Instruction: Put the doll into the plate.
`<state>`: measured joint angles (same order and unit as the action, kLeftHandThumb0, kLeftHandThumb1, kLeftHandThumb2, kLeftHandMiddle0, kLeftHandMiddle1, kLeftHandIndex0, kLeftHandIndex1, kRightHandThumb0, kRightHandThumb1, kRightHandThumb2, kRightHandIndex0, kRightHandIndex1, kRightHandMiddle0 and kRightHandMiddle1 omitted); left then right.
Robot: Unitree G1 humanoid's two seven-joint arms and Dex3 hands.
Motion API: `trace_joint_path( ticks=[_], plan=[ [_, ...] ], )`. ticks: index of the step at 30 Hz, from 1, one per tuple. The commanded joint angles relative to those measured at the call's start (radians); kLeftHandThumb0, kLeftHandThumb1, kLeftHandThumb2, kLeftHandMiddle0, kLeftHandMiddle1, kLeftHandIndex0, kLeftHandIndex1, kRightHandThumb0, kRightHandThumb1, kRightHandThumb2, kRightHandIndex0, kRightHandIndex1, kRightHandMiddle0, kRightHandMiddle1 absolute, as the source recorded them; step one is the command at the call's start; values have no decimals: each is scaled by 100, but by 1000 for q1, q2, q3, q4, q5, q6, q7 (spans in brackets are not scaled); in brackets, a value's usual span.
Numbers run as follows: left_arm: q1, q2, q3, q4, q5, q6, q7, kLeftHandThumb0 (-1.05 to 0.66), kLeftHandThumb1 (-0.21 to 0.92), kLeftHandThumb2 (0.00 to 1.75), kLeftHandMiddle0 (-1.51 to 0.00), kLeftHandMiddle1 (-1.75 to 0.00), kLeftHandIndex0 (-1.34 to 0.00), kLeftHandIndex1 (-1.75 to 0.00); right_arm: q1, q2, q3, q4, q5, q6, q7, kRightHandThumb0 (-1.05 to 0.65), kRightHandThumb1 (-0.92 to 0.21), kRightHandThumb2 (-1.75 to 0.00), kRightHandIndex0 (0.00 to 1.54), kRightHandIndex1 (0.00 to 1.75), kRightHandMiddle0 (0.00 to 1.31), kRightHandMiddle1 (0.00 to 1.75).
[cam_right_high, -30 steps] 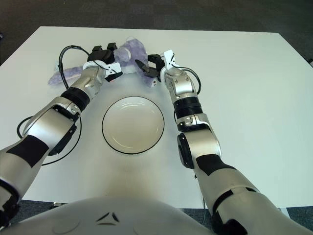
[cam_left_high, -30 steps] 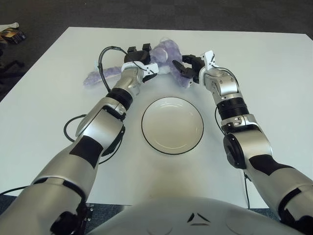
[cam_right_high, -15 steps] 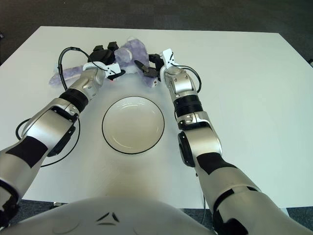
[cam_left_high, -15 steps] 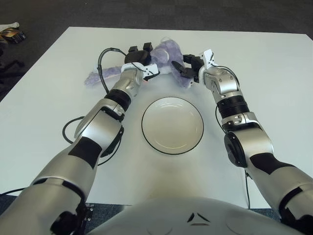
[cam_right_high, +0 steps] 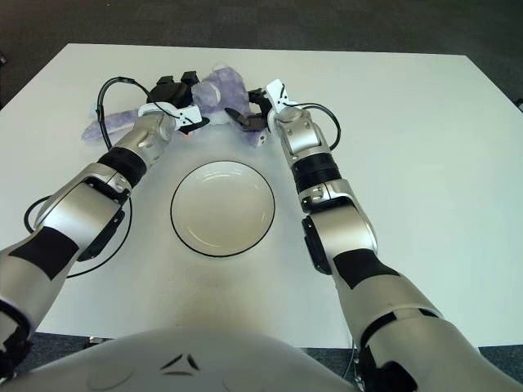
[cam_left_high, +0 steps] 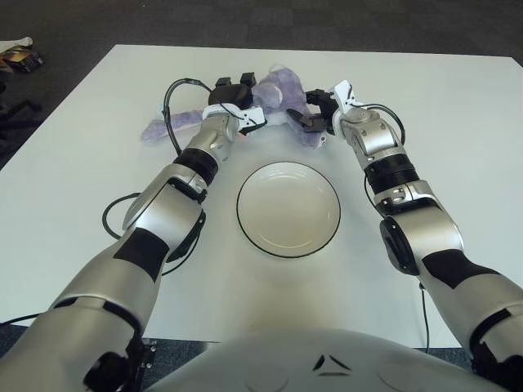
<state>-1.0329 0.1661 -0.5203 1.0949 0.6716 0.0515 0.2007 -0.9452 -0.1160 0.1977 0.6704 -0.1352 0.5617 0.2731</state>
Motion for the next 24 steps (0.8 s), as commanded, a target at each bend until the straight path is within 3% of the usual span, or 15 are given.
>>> trace_joint_path(
  ticks=[1,2,3,7,11,17,21,24],
  plan=[
    [15,-17,-10,-14,6,4,-16,0,53,105,-40,-175,-31,-169,38,5,44,57,-34,25,9,-9,-48,-90,30,129,0,94],
    [15,-17,-8,-16,5,6,-16,0,54,105,-39,-175,-31,-170,37,6,46,60,-39,23,7,13,-61,-74,39,140,0,99],
    [17,-19,-6,-19,3,7,-15,0,54,105,-39,-175,-31,-170,39,5,52,69,-49,12,0,18,-63,-72,41,142,0,100],
    [21,-23,1,-31,-5,12,-16,0,54,106,-38,-175,-30,-173,41,1,82,112,-93,-43,-22,35,-57,-86,50,155,0,116],
    [23,-24,6,-41,-9,14,-26,0,52,108,-39,-174,-30,-174,35,-5,121,156,-145,-93,-40,39,-52,-95,53,160,0,123],
    [25,-23,7,-55,-12,12,-45,0,51,108,-43,-169,-31,-175,34,-10,180,192,-231,-144,-93,42,-45,-106,56,163,0,149],
    [28,-19,6,-66,-11,7,-52,0,49,109,-45,-166,-34,-175,35,-8,190,209,-255,-161,-117,43,-41,-110,60,162,0,168],
    [29,-18,5,-71,-10,7,-51,0,49,109,-45,-165,-34,-175,35,-5,186,219,-261,-173,-128,43,-40,-111,62,161,5,173]
  ],
)
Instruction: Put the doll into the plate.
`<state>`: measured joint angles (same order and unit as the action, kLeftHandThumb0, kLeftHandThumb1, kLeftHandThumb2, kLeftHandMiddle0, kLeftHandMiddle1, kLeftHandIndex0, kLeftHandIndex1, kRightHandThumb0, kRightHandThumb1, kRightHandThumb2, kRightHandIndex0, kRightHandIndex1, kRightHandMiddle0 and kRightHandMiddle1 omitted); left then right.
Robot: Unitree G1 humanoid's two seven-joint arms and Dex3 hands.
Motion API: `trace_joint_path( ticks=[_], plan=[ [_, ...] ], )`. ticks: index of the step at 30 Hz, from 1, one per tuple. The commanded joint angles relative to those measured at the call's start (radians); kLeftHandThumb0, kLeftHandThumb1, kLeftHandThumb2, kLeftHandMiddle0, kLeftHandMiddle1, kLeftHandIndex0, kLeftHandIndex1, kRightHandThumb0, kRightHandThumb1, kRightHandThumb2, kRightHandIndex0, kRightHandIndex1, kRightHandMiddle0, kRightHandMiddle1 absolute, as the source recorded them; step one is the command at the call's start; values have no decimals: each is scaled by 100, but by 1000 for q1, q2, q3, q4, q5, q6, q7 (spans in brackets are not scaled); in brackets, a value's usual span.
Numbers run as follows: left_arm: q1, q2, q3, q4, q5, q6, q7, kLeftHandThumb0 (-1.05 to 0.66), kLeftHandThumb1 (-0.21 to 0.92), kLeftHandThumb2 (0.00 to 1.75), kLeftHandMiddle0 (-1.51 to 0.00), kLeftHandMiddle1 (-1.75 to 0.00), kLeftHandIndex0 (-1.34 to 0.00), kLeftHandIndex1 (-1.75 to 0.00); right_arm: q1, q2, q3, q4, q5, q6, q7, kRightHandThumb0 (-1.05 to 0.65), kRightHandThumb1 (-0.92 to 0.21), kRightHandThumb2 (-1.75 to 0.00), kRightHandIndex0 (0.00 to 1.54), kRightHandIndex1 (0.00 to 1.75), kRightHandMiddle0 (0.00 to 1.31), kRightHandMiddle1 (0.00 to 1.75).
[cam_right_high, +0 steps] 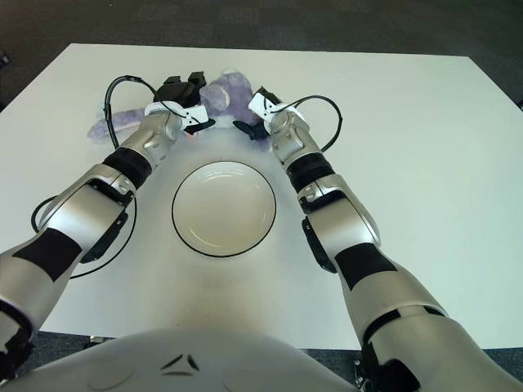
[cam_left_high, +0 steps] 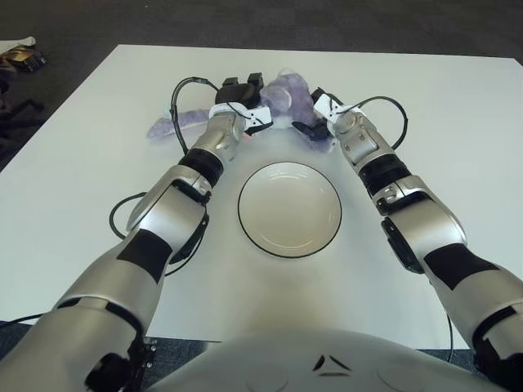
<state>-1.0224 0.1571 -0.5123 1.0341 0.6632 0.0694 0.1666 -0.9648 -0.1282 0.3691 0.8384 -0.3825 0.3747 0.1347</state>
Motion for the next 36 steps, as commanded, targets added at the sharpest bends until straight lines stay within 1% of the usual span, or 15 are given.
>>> trace_joint_path(
  ticks=[1,2,3,5,6,7,9,11,14,17,22,27,30,33,36],
  plan=[
    [20,-9,-3,-12,-1,-11,-15,0,49,109,-45,-165,-35,-175,55,9,13,55,-15,11,3,44,-39,-111,62,160,7,173],
    [21,-10,-1,-14,-3,-11,-13,0,48,109,-46,-165,-35,-175,56,12,10,59,-15,8,-8,44,-39,-112,63,160,10,174],
    [22,-10,0,-15,-4,-12,-12,0,48,110,-46,-166,-35,-175,56,14,8,62,-15,6,-15,44,-37,-113,65,159,19,174],
    [23,-10,1,-17,-5,-12,-10,0,47,111,-46,-166,-35,-175,55,18,3,67,-13,4,-26,45,-36,-115,66,158,27,174],
    [23,-10,2,-18,-5,-12,-10,0,47,111,-45,-167,-35,-175,55,19,1,68,-12,4,-29,36,-34,-116,70,152,31,174],
    [24,-11,2,-20,-6,-11,-8,0,47,112,-45,-167,-35,-175,55,23,-9,69,-5,7,-35,23,-31,-119,75,143,38,174],
    [25,-13,2,-29,-6,-8,-4,0,47,113,-44,-170,-35,-175,55,33,-38,71,17,17,-45,10,-20,-131,85,134,51,175],
    [27,-13,2,-39,-5,-5,-4,0,47,114,-43,-172,-35,-175,56,41,-59,74,30,20,-56,5,-13,-139,90,131,58,175],
    [30,-10,1,-49,-3,-5,-5,0,46,115,-42,-173,-36,-175,57,50,-81,79,38,22,-72,2,-5,-147,94,129,66,175],
    [33,-7,-1,-57,-1,-8,-6,0,43,118,-44,-173,-39,-175,57,56,-95,86,39,24,-83,1,-1,-151,97,127,71,175],
    [36,-4,-1,-68,-1,-12,-8,0,40,121,-46,-171,-42,-175,54,70,-131,99,53,34,-108,1,3,-155,98,127,74,175],
    [40,0,-4,-82,1,-17,-11,0,38,124,-50,-174,-43,-171,47,79,-152,117,61,36,-134,1,8,-163,97,136,78,175],
    [41,3,-7,-87,3,-22,-15,0,36,125,-52,-174,-44,-169,46,80,-161,127,67,21,-136,1,11,-167,97,140,80,175],
    [42,6,-9,-92,4,-26,-21,0,33,129,-53,-175,-46,-171,47,80,-164,133,70,9,-135,1,12,-168,100,137,81,175],
    [42,9,-9,-98,1,-32,-31,0,30,133,-54,-175,-48,-173,45,79,-165,143,68,4,-137,0,12,-166,101,131,82,175]
  ],
)
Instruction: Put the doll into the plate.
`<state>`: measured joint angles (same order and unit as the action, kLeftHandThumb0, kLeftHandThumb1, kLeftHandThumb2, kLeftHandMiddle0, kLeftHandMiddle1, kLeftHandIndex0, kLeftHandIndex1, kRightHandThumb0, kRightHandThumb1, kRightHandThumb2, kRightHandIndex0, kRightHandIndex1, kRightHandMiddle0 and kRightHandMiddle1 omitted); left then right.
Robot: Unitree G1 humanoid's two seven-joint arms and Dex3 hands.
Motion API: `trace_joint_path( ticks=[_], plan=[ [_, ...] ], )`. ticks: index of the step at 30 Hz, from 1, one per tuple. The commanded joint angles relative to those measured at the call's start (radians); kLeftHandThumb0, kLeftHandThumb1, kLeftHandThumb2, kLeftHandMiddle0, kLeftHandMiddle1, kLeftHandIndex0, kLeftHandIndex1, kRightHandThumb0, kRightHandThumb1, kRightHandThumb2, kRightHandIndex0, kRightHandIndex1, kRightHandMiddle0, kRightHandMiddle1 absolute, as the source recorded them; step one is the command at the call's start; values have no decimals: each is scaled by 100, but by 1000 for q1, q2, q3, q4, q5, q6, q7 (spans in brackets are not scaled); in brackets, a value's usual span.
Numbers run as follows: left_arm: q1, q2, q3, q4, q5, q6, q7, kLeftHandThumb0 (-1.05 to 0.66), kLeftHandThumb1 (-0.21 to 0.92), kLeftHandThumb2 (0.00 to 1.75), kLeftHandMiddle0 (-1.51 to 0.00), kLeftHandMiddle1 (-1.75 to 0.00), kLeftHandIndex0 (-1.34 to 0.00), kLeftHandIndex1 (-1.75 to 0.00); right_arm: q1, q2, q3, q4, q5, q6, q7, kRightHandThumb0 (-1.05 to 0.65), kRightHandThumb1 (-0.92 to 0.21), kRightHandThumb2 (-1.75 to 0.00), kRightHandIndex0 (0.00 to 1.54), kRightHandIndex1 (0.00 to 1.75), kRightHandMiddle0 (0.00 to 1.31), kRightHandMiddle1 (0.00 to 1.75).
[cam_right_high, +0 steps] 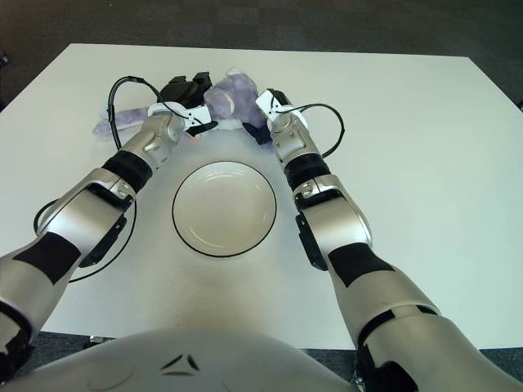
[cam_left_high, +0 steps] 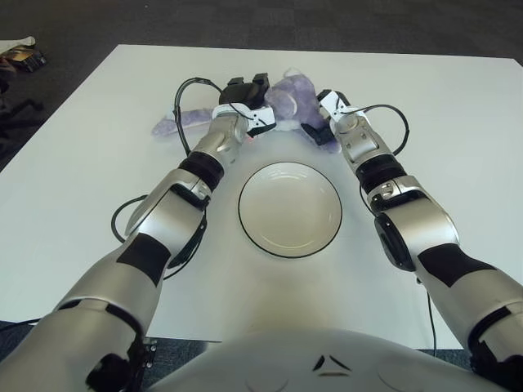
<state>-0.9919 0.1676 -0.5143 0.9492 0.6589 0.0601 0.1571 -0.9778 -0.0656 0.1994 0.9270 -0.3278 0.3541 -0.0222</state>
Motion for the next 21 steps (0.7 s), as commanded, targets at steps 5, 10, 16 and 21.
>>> trace_joint_path(
  ticks=[5,10,16,21],
  plan=[
    [14,1,0,-21,-5,-26,-44,0,28,137,-56,-174,-48,-174,50,18,-8,69,20,35,13,0,3,-164,83,155,76,175],
    [18,3,6,-27,-14,-28,-60,0,27,138,-60,-174,-45,-175,46,21,-20,74,25,42,8,0,-5,-161,70,171,69,175],
    [26,6,19,-30,-31,-42,-73,0,23,138,-68,-164,-48,-175,43,22,-35,78,32,51,-6,0,5,-170,82,164,77,175],
    [37,6,43,-26,-56,-64,-70,0,20,141,-72,-161,-50,-175,44,19,-41,72,39,57,-9,0,17,-171,108,130,83,175]
  ],
)
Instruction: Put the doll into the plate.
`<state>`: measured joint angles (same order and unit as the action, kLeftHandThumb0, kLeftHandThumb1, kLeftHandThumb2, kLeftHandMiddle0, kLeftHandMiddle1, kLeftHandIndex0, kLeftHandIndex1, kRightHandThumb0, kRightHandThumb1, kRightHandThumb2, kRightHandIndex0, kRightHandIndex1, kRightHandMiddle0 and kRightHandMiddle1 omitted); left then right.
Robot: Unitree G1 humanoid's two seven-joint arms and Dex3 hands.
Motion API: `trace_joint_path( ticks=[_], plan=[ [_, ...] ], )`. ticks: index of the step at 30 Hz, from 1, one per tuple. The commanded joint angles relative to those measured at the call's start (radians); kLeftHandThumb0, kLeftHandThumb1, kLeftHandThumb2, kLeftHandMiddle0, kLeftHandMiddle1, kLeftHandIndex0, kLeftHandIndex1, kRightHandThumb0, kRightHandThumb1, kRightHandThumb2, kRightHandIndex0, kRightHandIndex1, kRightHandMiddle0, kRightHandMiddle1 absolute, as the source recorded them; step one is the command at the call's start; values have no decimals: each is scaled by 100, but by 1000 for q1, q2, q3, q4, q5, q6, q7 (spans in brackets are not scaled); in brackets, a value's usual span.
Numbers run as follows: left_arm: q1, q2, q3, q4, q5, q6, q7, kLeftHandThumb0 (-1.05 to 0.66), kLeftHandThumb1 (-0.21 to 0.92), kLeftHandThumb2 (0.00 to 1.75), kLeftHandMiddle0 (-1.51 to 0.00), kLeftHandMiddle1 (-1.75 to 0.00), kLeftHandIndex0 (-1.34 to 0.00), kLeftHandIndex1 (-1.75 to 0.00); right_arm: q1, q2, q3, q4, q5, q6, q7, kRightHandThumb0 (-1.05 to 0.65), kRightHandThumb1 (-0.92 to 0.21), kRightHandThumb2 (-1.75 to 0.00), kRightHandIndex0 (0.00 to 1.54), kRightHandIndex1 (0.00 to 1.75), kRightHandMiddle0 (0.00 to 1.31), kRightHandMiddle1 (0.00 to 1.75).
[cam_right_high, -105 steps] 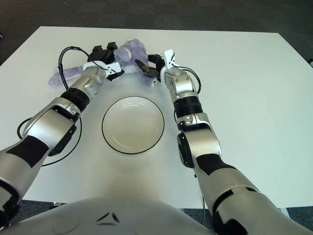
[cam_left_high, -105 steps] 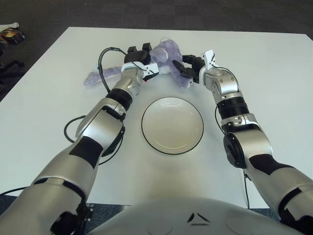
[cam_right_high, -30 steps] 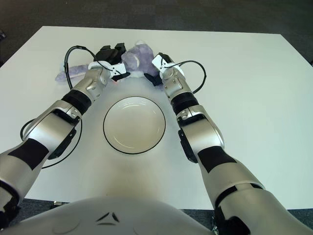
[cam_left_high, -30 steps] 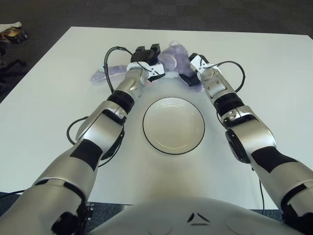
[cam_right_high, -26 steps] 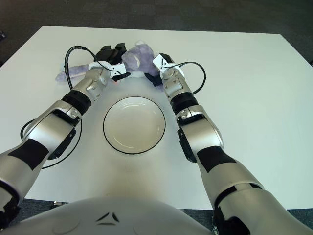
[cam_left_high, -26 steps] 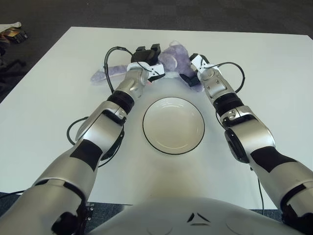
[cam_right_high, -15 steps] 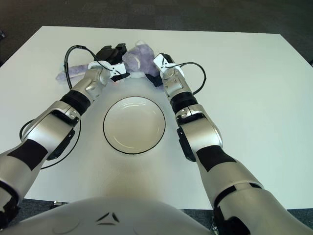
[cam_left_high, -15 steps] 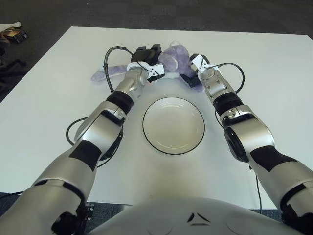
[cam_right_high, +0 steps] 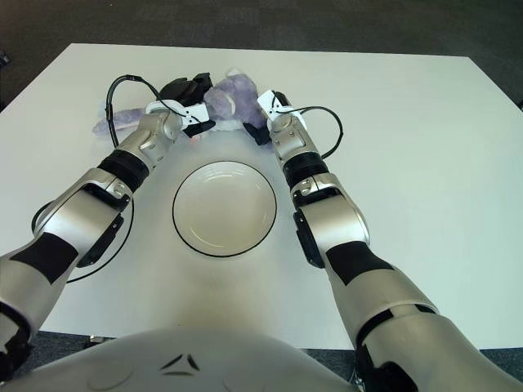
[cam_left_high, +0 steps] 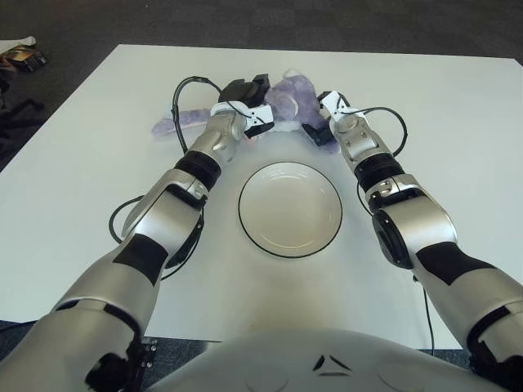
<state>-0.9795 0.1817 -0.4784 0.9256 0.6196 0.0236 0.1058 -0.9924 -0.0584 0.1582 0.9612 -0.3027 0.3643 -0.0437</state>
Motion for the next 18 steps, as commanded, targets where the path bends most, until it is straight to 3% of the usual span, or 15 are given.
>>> trace_joint_path(
  ticks=[1,10,18],
  plan=[
    [26,-8,10,-2,-19,-30,-19,0,20,141,-73,-161,-50,-175,59,11,-1,34,15,49,12,0,17,-171,108,131,81,175],
    [35,-3,22,8,-17,-48,17,0,16,146,-77,-161,-52,-175,74,10,-18,-15,27,65,4,0,10,-170,100,150,71,175],
    [39,0,32,9,-20,-60,42,0,14,147,-82,-156,-53,-175,91,-7,-23,-71,34,54,18,0,9,-171,96,157,69,175]
  ],
)
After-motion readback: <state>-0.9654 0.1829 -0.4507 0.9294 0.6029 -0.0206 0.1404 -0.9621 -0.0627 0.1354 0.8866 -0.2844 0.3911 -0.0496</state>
